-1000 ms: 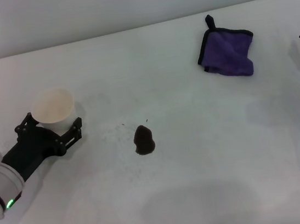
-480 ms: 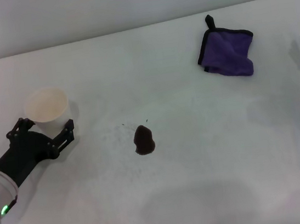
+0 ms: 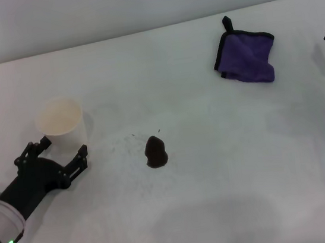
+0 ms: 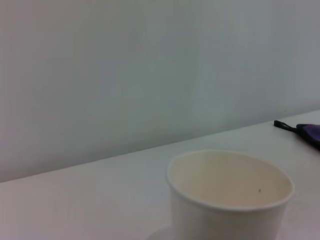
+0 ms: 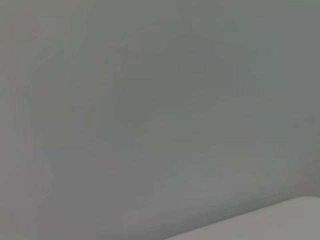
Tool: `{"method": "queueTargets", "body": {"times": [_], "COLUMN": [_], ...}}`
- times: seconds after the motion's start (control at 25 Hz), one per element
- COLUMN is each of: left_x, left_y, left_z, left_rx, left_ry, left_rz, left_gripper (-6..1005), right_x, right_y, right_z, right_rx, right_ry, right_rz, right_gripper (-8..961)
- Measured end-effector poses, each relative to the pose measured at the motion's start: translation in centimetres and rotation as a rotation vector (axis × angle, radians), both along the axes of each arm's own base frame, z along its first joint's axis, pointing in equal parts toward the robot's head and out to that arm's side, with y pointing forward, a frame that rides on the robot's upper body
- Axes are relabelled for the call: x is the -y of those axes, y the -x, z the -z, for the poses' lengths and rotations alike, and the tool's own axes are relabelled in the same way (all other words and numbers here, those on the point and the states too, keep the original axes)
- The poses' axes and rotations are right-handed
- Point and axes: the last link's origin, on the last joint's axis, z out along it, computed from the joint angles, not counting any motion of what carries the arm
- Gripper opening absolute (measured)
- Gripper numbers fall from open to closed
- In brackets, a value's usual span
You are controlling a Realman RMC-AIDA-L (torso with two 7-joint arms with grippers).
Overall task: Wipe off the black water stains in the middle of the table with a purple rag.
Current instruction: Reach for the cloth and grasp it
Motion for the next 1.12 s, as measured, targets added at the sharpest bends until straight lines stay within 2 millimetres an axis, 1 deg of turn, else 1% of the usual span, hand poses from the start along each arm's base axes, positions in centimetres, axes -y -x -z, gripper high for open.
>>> {"method": "queueTargets", "body": {"times": [0.16,0.36,0.52,0.72,0.8,0.84,0.88,1.0,1.12], "left_x": [0.9,2.2,3.6,4.9,5.1,5.4,5.5,5.6,5.5], "left_y": [0.1,0.6,1.6,2.7,2.9,3.5,3.6,4.1,4.2], "left_z": [-0.2,-0.7,-1.9,-3.7,-4.0,-4.6,-4.7,-5.3,-5.5], "left_rx": [0.026,0.065,0.136,0.204,0.214,0.224,0.225,0.232,0.243], "left_ry": [-0.019,-0.043,-0.124,-0.233,-0.252,-0.283,-0.288,-0.317,-0.330], "left_rz": [0.000,-0.010,-0.061,-0.111,-0.119,-0.136,-0.138,-0.156,-0.166], "left_gripper": [872,871,871,871,871,871,871,871,871], "right_x": [-0.3,-0.6,-1.3,-3.5,-4.9,-5.6,-6.2,-8.1,-9.3], "right_y": [0.4,0.9,1.7,3.4,4.2,4.7,5.1,7.0,9.5], "right_z": [0.2,0.5,0.5,-1.0,-2.1,-2.6,-3.2,-4.9,-5.5], "right_rx": [0.007,-0.006,-0.072,-0.098,-0.112,-0.111,-0.102,0.004,0.100], "right_ry": [0.014,0.033,0.085,0.215,0.311,0.384,0.438,0.591,0.710], "right_rz": [-0.019,-0.048,-0.118,-0.265,-0.308,-0.315,-0.315,-0.315,-0.314], "right_gripper": [866,866,866,866,866,866,866,866,865]}}
